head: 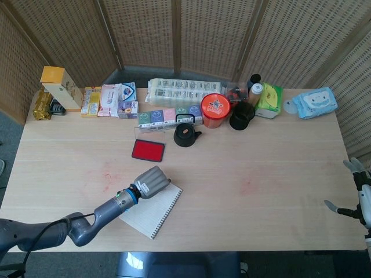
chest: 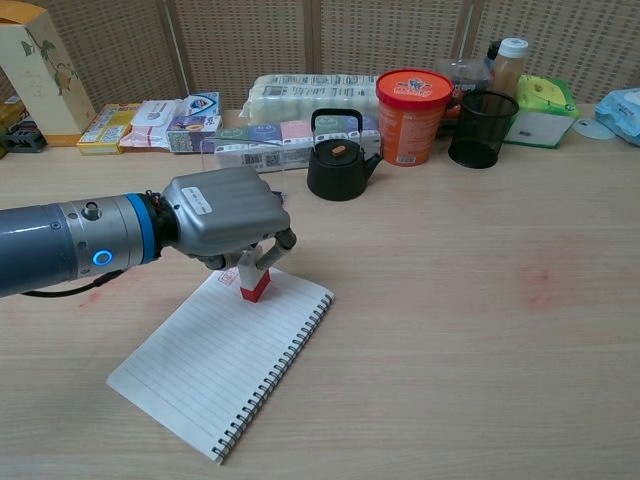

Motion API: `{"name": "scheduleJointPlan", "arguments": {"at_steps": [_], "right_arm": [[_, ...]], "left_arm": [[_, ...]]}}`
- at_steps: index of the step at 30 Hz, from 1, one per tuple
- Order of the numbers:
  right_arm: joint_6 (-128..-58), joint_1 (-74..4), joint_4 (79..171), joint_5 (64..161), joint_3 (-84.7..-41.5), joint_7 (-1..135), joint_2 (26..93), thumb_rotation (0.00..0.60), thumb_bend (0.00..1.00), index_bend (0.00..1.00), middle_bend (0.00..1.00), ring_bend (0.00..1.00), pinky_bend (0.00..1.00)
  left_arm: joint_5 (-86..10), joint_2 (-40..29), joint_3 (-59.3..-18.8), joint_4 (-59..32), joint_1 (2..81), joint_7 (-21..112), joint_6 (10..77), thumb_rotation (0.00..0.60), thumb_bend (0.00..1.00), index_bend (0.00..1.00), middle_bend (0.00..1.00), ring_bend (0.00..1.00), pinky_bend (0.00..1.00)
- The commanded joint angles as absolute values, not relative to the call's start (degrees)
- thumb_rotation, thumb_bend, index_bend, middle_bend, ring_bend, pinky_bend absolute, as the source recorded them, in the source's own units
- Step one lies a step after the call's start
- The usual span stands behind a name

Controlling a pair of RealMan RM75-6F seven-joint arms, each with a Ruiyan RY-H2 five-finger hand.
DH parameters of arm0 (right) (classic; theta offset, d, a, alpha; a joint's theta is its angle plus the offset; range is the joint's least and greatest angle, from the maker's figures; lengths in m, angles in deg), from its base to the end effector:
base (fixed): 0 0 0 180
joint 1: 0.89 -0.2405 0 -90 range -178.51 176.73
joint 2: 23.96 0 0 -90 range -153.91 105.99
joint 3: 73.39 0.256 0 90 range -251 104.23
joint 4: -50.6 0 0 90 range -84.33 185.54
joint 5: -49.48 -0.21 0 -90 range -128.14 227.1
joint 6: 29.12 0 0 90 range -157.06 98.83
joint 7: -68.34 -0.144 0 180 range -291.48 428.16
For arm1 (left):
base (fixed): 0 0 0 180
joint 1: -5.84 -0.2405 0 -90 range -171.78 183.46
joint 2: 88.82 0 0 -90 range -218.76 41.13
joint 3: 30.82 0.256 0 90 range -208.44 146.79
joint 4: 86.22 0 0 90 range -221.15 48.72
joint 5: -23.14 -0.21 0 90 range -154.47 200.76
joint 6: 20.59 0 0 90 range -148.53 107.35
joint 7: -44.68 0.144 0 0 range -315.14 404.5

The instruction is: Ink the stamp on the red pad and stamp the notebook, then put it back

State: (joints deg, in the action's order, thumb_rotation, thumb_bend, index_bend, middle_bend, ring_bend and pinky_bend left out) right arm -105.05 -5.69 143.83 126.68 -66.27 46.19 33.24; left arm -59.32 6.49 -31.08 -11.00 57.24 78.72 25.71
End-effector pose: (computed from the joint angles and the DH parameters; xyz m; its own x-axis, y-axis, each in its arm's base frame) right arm -0.3377 -0.1946 0.1971 0.0876 -0.0195 0.9960 -0.9832 0.1592 0.0896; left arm -0.1175 0.3148 -0.0857 0.8559 -0.0481 0.5149 0.2828 -0.7900 -0.5439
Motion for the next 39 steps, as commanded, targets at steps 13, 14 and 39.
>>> {"name": "scheduleJointPlan", "arguments": {"at_steps": [13,14,39], "right_arm": [[-105.22,-5.63,143.92,126.84,-66.32,46.09,33.19,0.6,0.08,0.0,0.0,0.0,0.0],[-105.22,-5.62,143.91,126.86,-66.34,46.07,33.18,0.6,0.08,0.0,0.0,0.0,0.0],[-105.57,-5.51,144.19,127.58,-66.59,45.83,33.03,0.6,0.08,0.0,0.0,0.0,0.0]], "left_arm": [[-59.07,7.26,-31.0,-11.95,57.2,78.31,25.45,0.6,0.4,0.64,1.0,1.0,1.0],[-59.1,7.32,-30.97,-12.02,57.22,78.35,25.42,0.6,0.4,0.64,1.0,1.0,1.0],[-59.61,3.94,-32.21,-8.2,57.07,79.98,28.0,0.6,0.4,0.64,1.0,1.0,1.0]]}}
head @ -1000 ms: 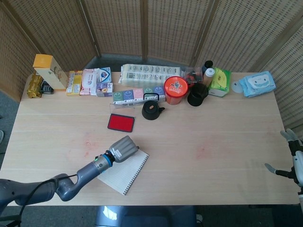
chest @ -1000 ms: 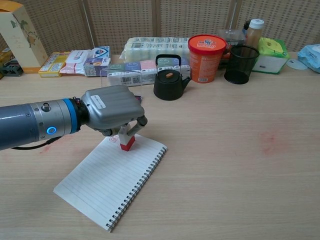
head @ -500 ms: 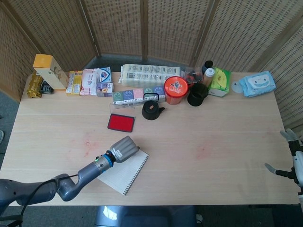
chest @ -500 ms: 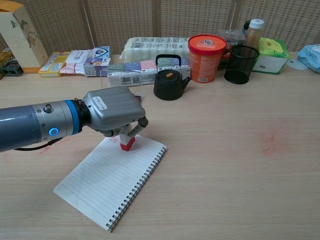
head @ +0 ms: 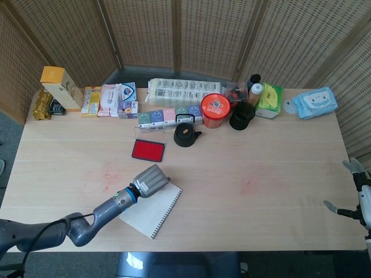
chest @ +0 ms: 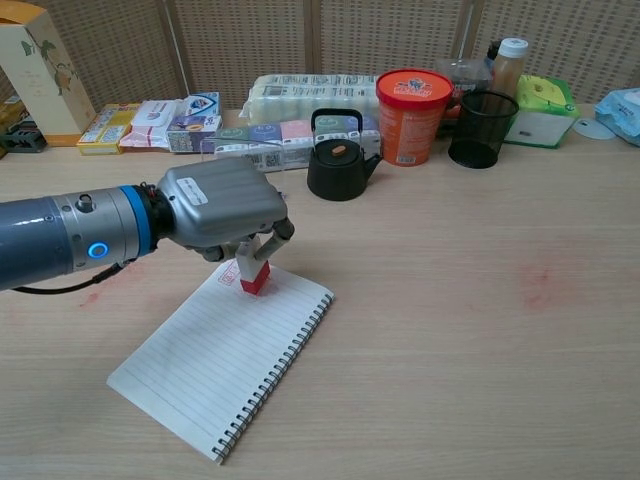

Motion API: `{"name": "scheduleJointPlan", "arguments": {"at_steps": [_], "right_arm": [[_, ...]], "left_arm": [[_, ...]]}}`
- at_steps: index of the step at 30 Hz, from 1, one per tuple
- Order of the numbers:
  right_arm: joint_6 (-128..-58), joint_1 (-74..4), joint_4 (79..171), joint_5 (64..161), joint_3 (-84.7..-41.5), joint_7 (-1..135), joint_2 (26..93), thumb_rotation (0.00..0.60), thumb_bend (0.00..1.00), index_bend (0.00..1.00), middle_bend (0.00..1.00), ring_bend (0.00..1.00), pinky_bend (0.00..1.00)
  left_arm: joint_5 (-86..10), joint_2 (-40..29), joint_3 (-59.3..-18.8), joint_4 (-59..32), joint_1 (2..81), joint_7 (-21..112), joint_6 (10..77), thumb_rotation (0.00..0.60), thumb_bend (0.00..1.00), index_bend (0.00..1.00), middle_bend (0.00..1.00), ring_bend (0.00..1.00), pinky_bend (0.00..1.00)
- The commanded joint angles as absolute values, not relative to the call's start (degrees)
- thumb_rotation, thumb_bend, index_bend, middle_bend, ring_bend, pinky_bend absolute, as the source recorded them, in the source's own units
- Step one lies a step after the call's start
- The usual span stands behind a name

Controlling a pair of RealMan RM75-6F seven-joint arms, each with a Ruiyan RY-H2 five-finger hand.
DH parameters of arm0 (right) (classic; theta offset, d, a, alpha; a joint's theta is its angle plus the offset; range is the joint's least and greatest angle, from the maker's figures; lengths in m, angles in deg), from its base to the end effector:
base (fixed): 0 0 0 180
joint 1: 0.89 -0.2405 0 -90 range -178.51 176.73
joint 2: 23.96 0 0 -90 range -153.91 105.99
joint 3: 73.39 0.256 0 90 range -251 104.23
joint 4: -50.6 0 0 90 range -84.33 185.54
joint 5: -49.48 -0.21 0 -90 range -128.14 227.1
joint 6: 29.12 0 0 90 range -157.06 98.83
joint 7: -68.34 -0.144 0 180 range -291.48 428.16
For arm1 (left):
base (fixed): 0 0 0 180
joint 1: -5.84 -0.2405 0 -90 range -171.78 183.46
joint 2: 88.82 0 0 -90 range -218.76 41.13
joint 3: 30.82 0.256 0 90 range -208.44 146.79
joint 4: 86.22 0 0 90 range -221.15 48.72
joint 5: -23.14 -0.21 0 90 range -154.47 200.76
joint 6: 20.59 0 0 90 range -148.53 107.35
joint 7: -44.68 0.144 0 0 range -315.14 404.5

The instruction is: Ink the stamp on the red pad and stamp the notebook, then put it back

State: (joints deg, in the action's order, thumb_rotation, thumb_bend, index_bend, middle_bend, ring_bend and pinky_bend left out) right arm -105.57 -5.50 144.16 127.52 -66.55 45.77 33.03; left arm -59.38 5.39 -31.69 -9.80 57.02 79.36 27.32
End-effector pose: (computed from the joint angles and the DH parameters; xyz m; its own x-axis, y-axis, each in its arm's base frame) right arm -0.3355 -0.1928 0.1971 0.0825 -0.0210 0.9964 -0.9854 0.1477 0.0847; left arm -0.1140 0.3178 -0.0768 0.8442 -0.0709 0.5313 0.2882 -0.7757 -0.5615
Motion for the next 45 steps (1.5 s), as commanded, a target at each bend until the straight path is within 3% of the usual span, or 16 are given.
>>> {"name": "scheduleJointPlan", "arguments": {"at_steps": [1,9,17,24,45], "right_arm": [[-105.61,-5.5,144.23,127.63,-66.61,45.88,33.02,0.6,0.08,0.0,0.0,0.0,0.0],[-106.09,-5.3,144.52,127.89,-66.67,45.77,32.85,0.6,0.08,0.0,0.0,0.0,0.0],[-106.5,-5.15,144.81,128.4,-66.86,45.75,32.71,0.6,0.08,0.0,0.0,0.0,0.0],[-106.81,-5.01,145.01,128.66,-66.98,45.73,32.6,0.6,0.08,0.0,0.0,0.0,0.0],[-106.21,-5.18,144.66,128.04,-66.88,45.09,32.46,0.6,0.08,0.0,0.0,0.0,0.0]], "left_arm": [[-59.54,3.33,-32.4,-7.41,57.05,80.09,28.21,0.6,0.4,0.64,1.0,1.0,1.0],[-60.38,-2.5,-33.21,0.28,56.47,80.25,30.68,0.6,0.4,0.64,1.0,1.0,1.0],[-63.11,-7.18,-30.01,6.74,54.69,81.17,31.76,0.6,0.4,0.64,1.0,1.0,1.0],[-64.12,-5.45,-26.96,5.69,53.2,82.5,30.66,0.6,0.4,0.64,1.0,1.0,1.0],[-63.23,-0.71,-27.44,0.9,53.05,83.41,27.97,0.6,0.4,0.64,1.0,1.0,1.0]]}}
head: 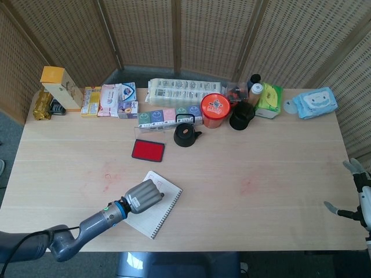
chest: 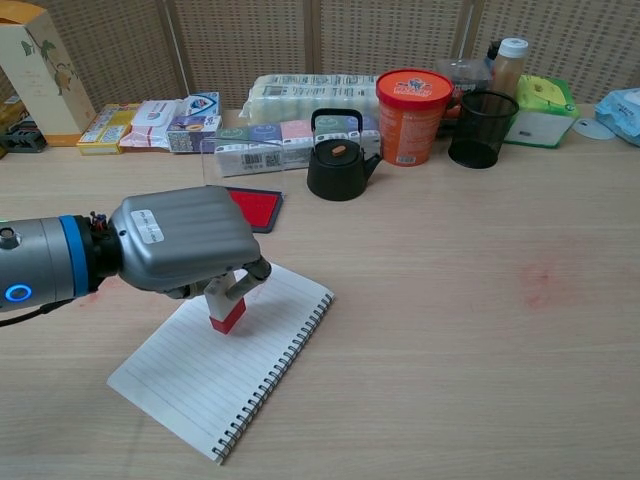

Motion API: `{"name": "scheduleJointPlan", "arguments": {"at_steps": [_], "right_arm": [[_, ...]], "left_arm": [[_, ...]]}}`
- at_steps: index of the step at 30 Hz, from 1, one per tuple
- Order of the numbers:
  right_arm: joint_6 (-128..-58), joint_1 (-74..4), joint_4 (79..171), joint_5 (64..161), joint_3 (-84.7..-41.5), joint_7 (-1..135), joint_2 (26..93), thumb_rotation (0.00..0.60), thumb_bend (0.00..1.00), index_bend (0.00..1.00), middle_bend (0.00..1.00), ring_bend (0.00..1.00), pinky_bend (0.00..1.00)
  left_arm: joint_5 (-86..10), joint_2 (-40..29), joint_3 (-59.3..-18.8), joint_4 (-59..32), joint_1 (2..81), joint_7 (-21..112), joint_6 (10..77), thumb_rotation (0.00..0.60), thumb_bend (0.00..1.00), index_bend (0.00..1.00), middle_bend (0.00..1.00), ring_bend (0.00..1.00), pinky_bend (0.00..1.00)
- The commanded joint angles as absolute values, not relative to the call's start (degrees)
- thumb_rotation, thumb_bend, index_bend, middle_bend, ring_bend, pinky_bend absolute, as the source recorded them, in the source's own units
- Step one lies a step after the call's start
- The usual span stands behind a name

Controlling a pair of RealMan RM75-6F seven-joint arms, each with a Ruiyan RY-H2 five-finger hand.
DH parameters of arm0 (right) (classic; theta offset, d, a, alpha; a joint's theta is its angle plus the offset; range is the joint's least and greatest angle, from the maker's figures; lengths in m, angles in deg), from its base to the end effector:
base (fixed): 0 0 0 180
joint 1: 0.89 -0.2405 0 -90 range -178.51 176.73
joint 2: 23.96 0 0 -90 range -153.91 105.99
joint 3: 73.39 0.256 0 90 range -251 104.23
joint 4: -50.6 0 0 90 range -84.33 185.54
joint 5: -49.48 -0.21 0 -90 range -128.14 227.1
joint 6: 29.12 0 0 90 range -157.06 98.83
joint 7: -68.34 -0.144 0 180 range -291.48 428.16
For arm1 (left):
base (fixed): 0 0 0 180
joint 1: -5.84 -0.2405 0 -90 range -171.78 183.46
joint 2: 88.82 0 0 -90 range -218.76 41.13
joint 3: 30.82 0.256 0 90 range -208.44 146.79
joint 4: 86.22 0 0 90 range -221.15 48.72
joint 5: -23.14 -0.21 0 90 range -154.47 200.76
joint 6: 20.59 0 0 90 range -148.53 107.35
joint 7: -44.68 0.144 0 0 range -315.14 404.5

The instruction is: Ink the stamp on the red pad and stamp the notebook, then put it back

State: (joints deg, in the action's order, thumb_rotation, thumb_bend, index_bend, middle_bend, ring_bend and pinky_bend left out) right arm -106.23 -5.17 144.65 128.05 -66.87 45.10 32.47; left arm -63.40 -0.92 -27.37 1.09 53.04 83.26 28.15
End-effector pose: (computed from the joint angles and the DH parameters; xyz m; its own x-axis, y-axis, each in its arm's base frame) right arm -0.3341 -0.1898 0.1994 0.0756 -0.0183 0.9970 -0.9867 0.1427 0.0775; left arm -0.1300 0.2722 -0.0594 0.8620 -0.0701 0.5020 0.2307 -0.8277 -0.5116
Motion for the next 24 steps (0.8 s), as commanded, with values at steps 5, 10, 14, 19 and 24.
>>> {"name": "scheduleJointPlan", "arguments": {"at_steps": [5,10,14,19,24], "right_arm": [[-106.1,-5.22,144.68,128.08,-66.93,45.11,32.44,0.6,0.08,0.0,0.0,0.0,0.0],[-106.04,-5.23,144.69,128.05,-66.94,45.06,32.4,0.6,0.08,0.0,0.0,0.0,0.0],[-106.08,-5.23,144.7,128.18,-66.95,44.82,32.39,0.6,0.08,0.0,0.0,0.0,0.0],[-106.25,-5.18,144.59,128.32,-66.96,44.59,32.41,0.6,0.08,0.0,0.0,0.0,0.0],[-106.29,-5.16,144.59,128.44,-67.02,44.51,32.38,0.6,0.08,0.0,0.0,0.0,0.0]], "left_arm": [[-62.99,0.1,-27.32,0.26,53.05,83.69,27.36,0.6,0.4,0.64,1.0,1.0,1.0],[-63.02,0.85,-27.27,-0.31,53.03,83.49,27.09,0.6,0.4,0.64,1.0,1.0,1.0],[-62.95,1.39,-27.18,-0.9,53.04,83.37,26.74,0.6,0.4,0.64,1.0,1.0,1.0],[-62.9,1.97,-26.97,-1.7,52.91,83.28,26.48,0.6,0.4,0.64,1.0,1.0,1.0],[-62.9,2.54,-26.87,-2.37,52.83,83.19,26.31,0.6,0.4,0.64,1.0,1.0,1.0]]}}
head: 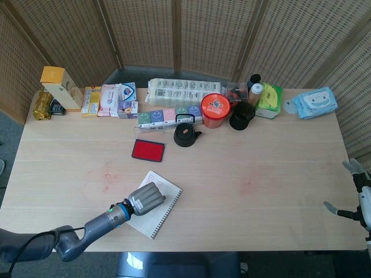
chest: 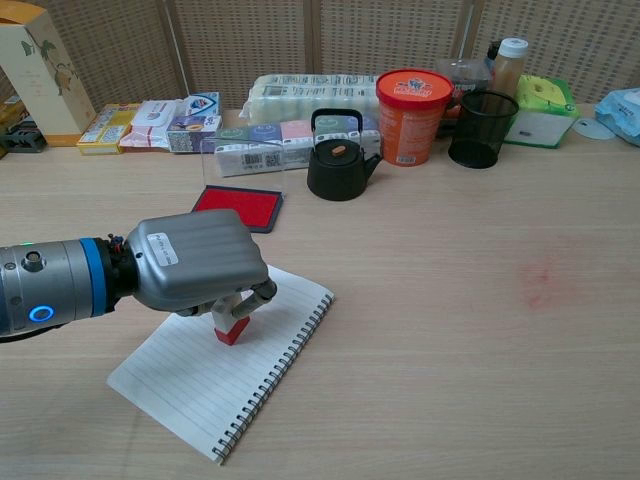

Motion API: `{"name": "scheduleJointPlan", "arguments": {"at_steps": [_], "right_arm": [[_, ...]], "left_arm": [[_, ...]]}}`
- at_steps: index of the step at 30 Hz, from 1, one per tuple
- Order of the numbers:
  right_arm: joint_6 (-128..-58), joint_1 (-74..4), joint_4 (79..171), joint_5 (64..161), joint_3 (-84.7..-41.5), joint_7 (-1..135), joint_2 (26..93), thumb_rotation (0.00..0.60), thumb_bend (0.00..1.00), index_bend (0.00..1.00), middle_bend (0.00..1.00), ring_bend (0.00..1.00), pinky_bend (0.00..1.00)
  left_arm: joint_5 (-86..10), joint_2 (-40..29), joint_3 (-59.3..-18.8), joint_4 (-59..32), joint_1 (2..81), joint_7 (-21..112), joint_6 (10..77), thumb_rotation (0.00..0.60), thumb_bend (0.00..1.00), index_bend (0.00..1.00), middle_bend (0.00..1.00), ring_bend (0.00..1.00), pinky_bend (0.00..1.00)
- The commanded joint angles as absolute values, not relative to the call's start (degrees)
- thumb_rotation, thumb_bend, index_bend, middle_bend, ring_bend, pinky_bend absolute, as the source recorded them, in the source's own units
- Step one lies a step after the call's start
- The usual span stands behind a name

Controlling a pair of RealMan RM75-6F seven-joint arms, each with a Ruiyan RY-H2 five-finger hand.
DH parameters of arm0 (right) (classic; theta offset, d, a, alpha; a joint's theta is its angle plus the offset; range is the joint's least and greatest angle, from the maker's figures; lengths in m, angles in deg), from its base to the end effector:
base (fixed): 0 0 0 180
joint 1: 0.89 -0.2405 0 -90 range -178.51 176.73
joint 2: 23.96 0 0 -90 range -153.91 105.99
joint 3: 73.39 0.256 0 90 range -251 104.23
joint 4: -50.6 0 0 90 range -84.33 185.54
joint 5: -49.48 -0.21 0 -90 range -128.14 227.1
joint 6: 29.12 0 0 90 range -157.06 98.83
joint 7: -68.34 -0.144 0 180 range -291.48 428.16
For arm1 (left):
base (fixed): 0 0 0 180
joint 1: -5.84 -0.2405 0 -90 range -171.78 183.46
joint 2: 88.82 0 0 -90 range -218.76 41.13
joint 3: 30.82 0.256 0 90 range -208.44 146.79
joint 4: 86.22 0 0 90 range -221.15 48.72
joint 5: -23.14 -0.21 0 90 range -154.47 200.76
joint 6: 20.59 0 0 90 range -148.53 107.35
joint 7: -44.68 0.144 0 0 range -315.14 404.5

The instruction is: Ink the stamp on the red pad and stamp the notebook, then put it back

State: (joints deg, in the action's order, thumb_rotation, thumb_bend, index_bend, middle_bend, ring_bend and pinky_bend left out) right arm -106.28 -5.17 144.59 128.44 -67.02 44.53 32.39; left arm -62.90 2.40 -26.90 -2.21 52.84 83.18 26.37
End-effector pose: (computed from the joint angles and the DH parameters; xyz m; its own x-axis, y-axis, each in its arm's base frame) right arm -0.3337 -0.1894 0.1993 0.0696 -0.0210 0.9974 -0.9878 0.1379 0.0718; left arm -0.1356 0.2683 -0.0780 0.8756 -0.0457 0.4809 0.2277 -0.8390 -0.4942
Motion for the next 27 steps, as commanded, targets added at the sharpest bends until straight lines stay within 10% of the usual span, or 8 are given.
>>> {"name": "scheduleJointPlan", "arguments": {"at_steps": [1,27], "right_arm": [[-106.31,-5.15,144.59,128.44,-67.01,44.45,32.37,0.6,0.08,0.0,0.0,0.0,0.0],[-106.43,-5.18,144.82,128.98,-67.3,44.61,32.38,0.6,0.08,0.0,0.0,0.0,0.0]], "left_arm": [[-62.85,2.66,-26.86,-2.47,52.83,83.13,26.22,0.6,0.4,0.64,1.0,1.0,1.0],[-64.89,-6.13,-30.43,7.17,52.34,84.78,32.63,0.6,0.4,0.64,1.0,1.0,1.0]]}}
